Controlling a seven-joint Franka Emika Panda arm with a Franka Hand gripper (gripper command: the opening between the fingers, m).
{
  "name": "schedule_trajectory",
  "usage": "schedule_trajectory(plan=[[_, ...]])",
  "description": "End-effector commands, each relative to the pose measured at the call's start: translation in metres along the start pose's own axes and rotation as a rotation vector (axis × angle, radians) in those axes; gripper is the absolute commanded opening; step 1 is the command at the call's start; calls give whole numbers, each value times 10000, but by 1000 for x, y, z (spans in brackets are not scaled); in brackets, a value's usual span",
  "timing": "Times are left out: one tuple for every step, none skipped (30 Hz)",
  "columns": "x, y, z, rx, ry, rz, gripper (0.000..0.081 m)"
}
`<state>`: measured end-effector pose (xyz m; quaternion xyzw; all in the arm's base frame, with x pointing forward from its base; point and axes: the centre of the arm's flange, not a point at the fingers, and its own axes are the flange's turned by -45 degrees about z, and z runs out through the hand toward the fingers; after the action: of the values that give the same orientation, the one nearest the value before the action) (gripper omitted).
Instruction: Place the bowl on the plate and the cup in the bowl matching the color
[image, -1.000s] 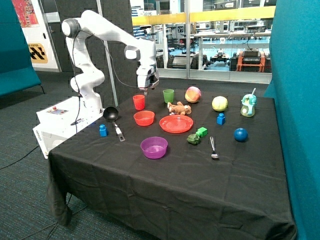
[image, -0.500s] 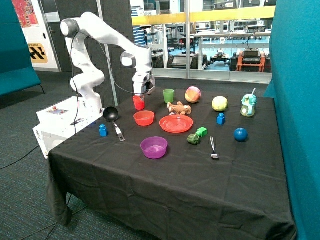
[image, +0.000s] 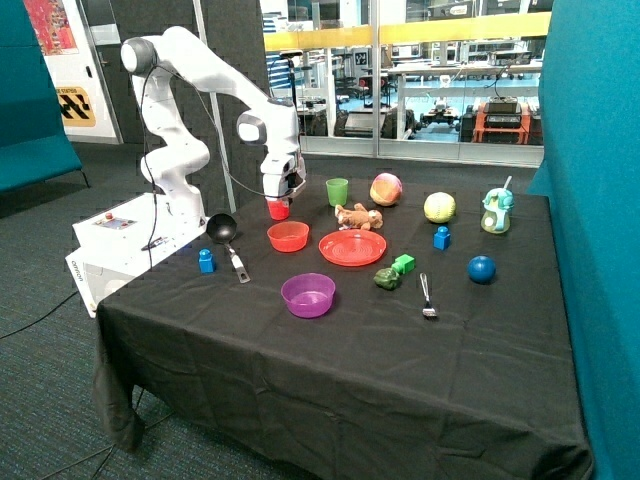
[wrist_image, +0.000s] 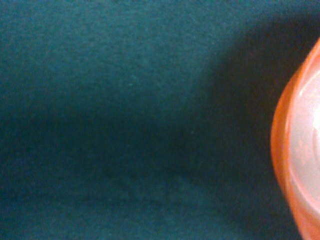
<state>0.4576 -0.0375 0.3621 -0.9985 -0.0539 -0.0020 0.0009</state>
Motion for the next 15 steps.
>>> schedule_trajectory(plan=[[7, 15, 6, -15, -42, -44, 212], [8, 16, 5, -15, -42, -59, 232], [9, 17, 5, -15, -42, -71, 252], [10, 18, 4, -15, -42, -88, 282], [11, 18, 4, -15, -42, -88, 300], [12, 19, 4, -15, -42, -104, 328], [14, 19, 5, -15, -42, -121, 360], [15, 19, 6, -15, -42, -123, 392], [16, 19, 7, -15, -42, -121, 415], [16, 19, 9, -15, -42, -112, 437], [17, 20, 11, -15, -42, -109, 452], [17, 20, 14, -15, -42, -73, 461], [18, 20, 16, -15, -42, -70, 466], [18, 20, 18, -15, -42, -70, 469], [17, 20, 21, -15, -42, -73, 475]])
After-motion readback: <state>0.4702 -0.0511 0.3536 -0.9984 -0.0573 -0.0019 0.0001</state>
